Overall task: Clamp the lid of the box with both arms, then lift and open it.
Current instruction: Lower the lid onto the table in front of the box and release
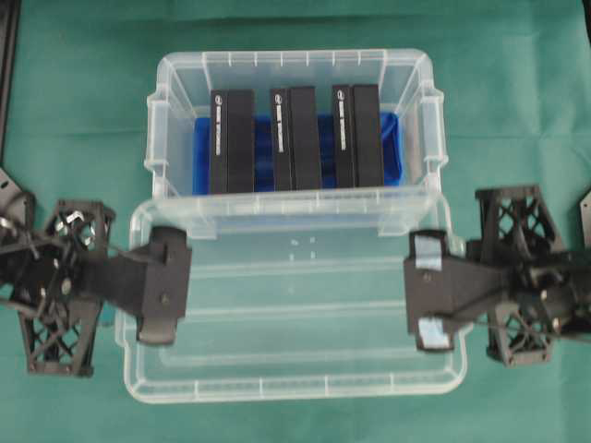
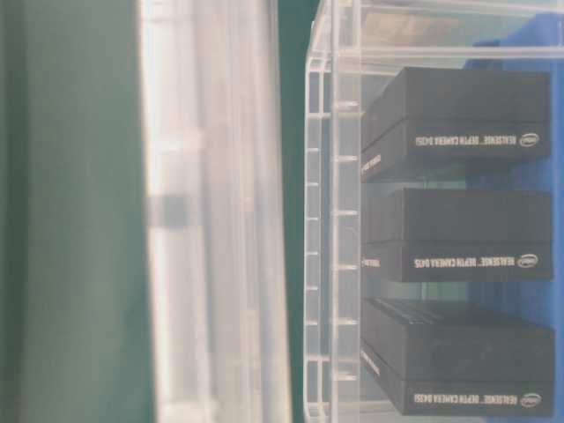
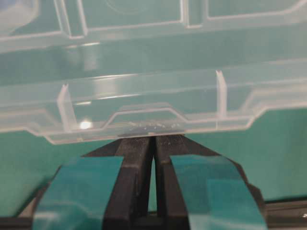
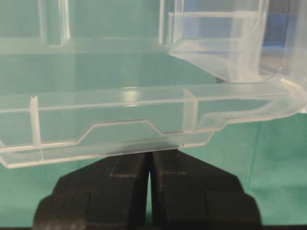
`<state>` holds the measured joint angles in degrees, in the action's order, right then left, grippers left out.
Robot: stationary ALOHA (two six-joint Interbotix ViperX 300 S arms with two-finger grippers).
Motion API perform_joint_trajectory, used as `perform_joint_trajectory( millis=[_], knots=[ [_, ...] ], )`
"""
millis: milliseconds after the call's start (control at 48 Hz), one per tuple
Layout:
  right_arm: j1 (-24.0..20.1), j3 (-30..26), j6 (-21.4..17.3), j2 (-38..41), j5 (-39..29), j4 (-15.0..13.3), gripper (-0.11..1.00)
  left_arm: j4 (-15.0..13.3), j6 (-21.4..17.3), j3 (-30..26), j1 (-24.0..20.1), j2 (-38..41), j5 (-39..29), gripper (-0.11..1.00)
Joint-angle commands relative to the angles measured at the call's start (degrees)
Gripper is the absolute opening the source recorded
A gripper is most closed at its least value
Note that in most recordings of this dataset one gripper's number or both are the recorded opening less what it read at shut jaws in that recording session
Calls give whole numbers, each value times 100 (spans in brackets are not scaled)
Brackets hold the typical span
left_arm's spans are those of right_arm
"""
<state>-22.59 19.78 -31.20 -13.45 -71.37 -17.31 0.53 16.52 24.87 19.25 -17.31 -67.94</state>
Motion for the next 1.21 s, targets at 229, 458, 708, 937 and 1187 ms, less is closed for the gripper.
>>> perform_joint_trajectory(
  millis=[229,458,708,937,1187],
  knots=[
    [-79,-483,-255,141,44,-132,1,97,167,-510,53,44,141,2],
    [-79,-404,-272,299,114,-123,1,97,211,-369,62,88,369,2],
    [-88,-299,-343,519,431,-53,1,105,334,-149,70,299,809,2],
    [-114,-44,-721,659,826,-18,1,88,536,158,114,404,1354,2],
    [-185,422,-1081,773,1670,-9,1,88,782,571,141,545,1925,2]
  ],
)
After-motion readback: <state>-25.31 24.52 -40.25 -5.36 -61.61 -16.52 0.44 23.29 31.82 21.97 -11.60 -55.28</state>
